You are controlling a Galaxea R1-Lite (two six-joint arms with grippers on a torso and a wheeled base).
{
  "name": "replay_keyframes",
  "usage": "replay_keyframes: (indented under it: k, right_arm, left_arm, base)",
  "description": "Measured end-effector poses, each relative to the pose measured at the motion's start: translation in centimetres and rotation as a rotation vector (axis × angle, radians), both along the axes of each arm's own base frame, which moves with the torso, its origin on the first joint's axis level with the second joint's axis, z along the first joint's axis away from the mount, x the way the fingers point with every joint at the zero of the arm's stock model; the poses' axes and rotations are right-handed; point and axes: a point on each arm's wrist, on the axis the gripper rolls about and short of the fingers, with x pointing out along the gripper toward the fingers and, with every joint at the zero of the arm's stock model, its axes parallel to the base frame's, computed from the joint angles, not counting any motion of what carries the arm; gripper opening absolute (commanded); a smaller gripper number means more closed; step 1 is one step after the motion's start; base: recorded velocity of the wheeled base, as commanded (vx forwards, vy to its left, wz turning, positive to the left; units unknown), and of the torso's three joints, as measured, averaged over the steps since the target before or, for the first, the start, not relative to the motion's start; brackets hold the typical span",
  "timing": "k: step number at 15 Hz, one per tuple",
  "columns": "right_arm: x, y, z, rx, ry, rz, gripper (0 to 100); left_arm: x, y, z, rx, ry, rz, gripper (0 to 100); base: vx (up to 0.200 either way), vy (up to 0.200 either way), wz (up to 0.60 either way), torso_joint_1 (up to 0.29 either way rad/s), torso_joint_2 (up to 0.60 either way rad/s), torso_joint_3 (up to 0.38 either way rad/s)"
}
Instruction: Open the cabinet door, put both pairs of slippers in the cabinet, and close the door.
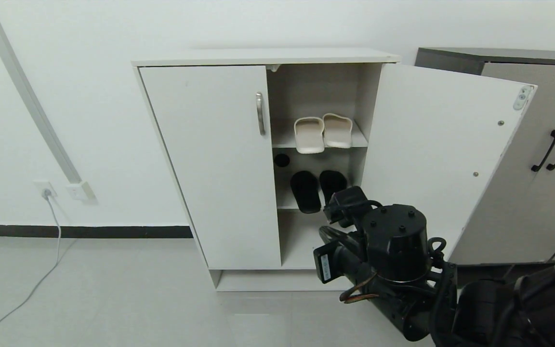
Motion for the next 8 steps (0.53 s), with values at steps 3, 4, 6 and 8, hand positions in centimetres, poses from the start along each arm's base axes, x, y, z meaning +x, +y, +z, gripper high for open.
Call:
replay_keyframes:
  k: [3, 4, 6, 8]
  right_arm:
    - [0.01, -0.05, -0.12, -0.005, 0.002, -0.001, 0]
    - [0.05, -0.09, -0.13, -0.005, 0.002, -0.004, 0]
    - [0.07, -0.09, -0.19, -0.007, 0.003, -0.004, 0]
    - [0.17, -0.14, -0.3, -0.011, 0.005, -0.008, 0]
  left_arm:
    - [0.0, 0.0, -0.01, 0.0, 0.0, 0.0, 0]
    - [0.0, 0.0, -0.01, 0.0, 0.0, 0.001, 0]
    - [0.0, 0.0, -0.01, 0.0, 0.0, 0.0, 0]
    - [0.0, 0.0, -0.01, 0.0, 0.0, 0.0, 0]
  base:
    - [0.0, 0.0, 0.0, 0.0, 0.0, 0.0]
    - [0.0, 0.0, 0.0, 0.0, 0.0, 0.0]
    - [0.0, 0.0, 0.0, 0.0, 0.0, 0.0]
    - [0.0, 0.0, 0.0, 0.0, -0.14, -0.132]
